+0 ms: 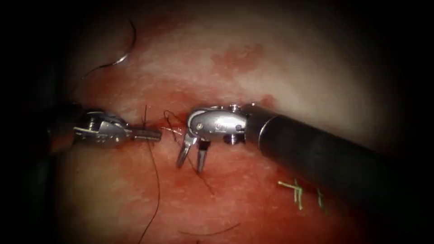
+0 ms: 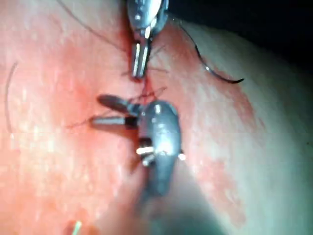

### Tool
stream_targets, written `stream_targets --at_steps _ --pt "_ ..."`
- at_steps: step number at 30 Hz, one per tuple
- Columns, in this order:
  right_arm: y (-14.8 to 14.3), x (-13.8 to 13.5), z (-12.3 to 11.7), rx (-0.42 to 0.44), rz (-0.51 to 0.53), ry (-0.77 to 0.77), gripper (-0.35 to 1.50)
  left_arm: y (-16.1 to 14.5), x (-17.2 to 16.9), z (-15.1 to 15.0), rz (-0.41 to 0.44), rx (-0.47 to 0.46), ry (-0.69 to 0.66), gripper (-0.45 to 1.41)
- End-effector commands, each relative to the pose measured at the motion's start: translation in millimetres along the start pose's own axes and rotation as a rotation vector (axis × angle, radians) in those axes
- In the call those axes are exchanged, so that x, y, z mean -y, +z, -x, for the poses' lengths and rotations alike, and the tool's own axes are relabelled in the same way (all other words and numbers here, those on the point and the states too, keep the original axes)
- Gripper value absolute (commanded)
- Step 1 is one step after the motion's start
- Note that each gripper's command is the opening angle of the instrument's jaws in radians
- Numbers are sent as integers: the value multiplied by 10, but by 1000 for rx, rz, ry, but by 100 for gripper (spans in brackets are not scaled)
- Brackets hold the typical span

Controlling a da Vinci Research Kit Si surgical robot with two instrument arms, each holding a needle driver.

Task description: Wound Closure

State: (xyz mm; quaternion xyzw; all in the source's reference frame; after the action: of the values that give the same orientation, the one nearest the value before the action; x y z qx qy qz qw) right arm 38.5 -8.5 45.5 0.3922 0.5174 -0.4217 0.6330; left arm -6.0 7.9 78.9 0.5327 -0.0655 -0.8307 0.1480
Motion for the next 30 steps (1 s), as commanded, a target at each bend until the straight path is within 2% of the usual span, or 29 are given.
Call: stream_targets --at_steps 1,4,9,15,20,25,30 --pt "-1 -13 4 0 2 -1 -35 7 0 4 0 -2 1 -45" --pt "0 -20 4 -6 0 3 -35 7 -1 4 -1 -1 -4 -45" --pt "-9 -34 4 -42 83 3 -35 9 -5 4 -5 1 -14 -45" --pt "-31 -40 -1 -110 203 95 -35 12 -19 2 -11 10 -17 -45" --pt "-42 -38 -4 -196 286 208 -35 15 -29 0 -17 18 -23 -45" --pt "-53 -39 -5 -243 326 296 -35 16 -39 -7 -17 15 -20 -45" --pt "-67 -44 2 -282 405 521 -35 20 -47 -19 -17 8 -19 -45"
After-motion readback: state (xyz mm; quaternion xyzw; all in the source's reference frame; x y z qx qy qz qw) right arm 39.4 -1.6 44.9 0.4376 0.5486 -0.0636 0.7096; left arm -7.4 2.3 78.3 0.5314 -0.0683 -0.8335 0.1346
